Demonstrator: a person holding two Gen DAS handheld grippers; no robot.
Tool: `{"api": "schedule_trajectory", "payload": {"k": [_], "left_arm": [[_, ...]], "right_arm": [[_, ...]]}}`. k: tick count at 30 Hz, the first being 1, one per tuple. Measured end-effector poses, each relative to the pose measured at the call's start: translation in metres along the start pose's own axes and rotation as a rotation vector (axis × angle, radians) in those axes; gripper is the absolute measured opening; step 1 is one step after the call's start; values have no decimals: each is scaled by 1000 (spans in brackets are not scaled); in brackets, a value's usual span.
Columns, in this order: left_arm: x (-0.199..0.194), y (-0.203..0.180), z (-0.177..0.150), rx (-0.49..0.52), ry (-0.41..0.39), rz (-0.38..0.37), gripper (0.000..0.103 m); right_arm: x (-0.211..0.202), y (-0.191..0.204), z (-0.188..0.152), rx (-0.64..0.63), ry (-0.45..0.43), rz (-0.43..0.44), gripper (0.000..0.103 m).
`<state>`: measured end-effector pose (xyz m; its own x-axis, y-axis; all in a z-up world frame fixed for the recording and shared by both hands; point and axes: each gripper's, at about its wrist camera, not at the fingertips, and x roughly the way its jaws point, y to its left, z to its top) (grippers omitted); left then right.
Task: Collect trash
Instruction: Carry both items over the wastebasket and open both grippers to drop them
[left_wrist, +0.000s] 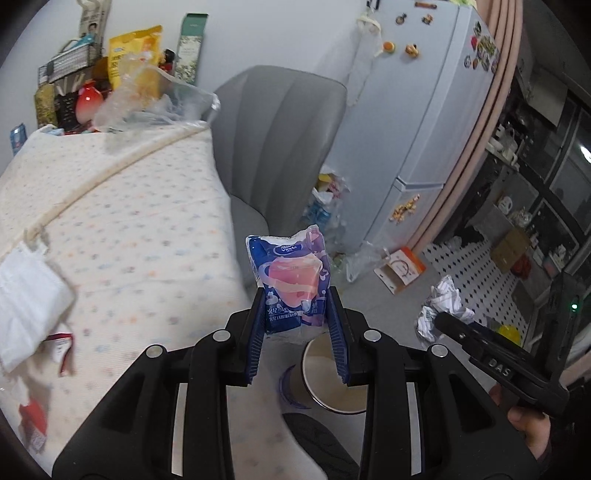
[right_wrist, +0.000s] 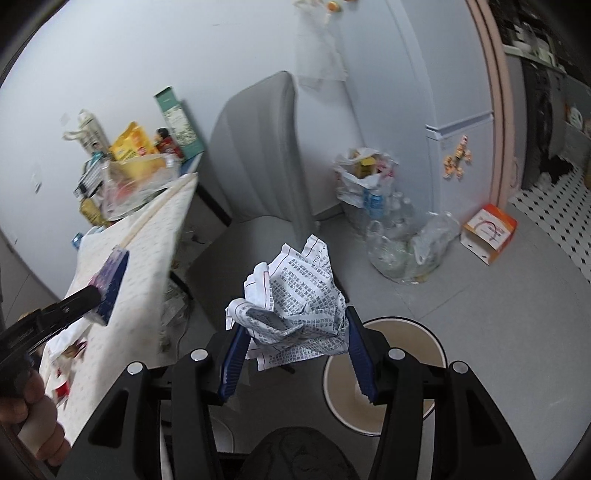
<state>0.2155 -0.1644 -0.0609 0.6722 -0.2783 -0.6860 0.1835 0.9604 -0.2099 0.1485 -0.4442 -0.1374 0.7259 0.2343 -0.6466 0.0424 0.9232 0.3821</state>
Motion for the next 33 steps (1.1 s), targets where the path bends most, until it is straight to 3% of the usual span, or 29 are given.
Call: {"api": "schedule_trajectory", "payload": {"k": [2,3,5,13,23,25,27,29,33], "left_arm": [[9,-6,0,5,14,-5,32],[13,-9,-1,8,20,-9,32],[21,-17,-1,16,36,-15,32],[51,-57,-6,73,104,-45,32],[84,-119,-11,145,172,-137,37],[90,-129,-11,160,186,-153,47],[92,-135,-11,166,188,-147,77],[85,-136,-9,168,152,-126,91],[71,-127,-4,148,117,-111,97]], "right_arm": [[13,-13,1,28,3,-11,58],[18,-19,1,41,5,-12,72],[30,-35,-1,76,15,-17,87],[18,-82,-19,201,2,-30,88],[-40,-125,-29,275,-74,-93,92],[-48,-131,-29,288,-88,-105,92],[-54,-136,-30,295,-97,-111,92],[-58,-138,-32,297,-99,-120,93],[-62,-133,-30,289,-98,-116,96]]}}
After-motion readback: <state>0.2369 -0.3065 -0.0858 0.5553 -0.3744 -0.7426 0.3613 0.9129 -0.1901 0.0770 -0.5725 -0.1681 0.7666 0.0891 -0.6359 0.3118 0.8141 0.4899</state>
